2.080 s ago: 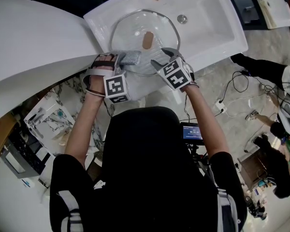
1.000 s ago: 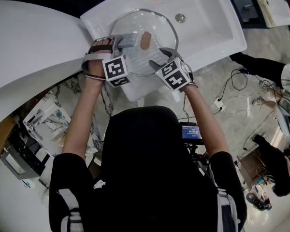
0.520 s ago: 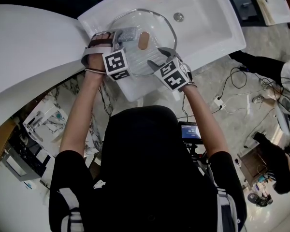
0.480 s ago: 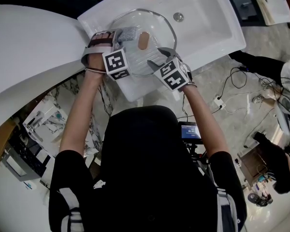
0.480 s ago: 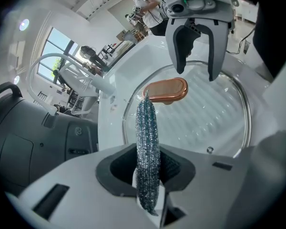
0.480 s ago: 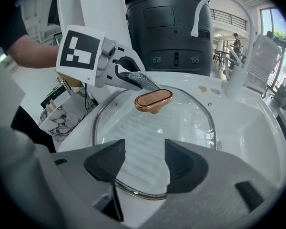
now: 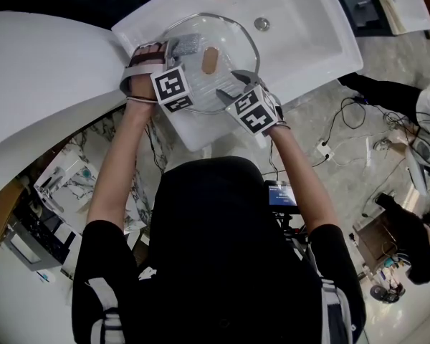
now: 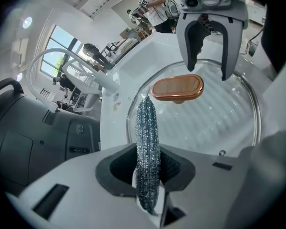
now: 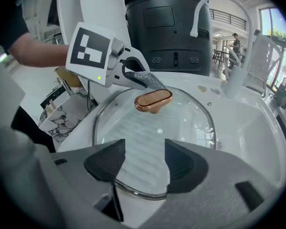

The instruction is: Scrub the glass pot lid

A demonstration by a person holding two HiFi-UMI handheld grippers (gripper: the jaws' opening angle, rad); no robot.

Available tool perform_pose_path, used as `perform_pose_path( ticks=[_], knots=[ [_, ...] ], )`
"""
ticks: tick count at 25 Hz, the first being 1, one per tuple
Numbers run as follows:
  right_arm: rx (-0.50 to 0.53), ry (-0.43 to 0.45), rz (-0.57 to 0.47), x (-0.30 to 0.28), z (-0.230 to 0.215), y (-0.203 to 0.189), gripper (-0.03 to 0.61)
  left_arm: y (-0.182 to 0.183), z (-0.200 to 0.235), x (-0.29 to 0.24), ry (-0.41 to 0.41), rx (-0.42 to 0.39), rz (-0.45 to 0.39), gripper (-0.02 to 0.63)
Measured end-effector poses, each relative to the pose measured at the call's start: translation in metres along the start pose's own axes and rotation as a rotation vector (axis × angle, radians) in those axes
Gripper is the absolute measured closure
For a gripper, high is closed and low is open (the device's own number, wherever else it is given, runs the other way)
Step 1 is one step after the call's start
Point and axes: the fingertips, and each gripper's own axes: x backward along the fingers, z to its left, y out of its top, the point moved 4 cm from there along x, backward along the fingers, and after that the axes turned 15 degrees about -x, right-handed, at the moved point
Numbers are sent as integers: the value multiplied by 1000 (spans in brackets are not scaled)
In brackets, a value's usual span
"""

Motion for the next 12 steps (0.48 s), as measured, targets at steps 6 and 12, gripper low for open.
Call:
perform_pose_path(
  ticks=[6,12],
  knots=[
    [3,-2,0,0,1,0,339,-1,0,-2,3,-6,5,543],
    [3,-4,2,-1,1,0,339,-1,-6,1,8,-14,4,543]
  ],
)
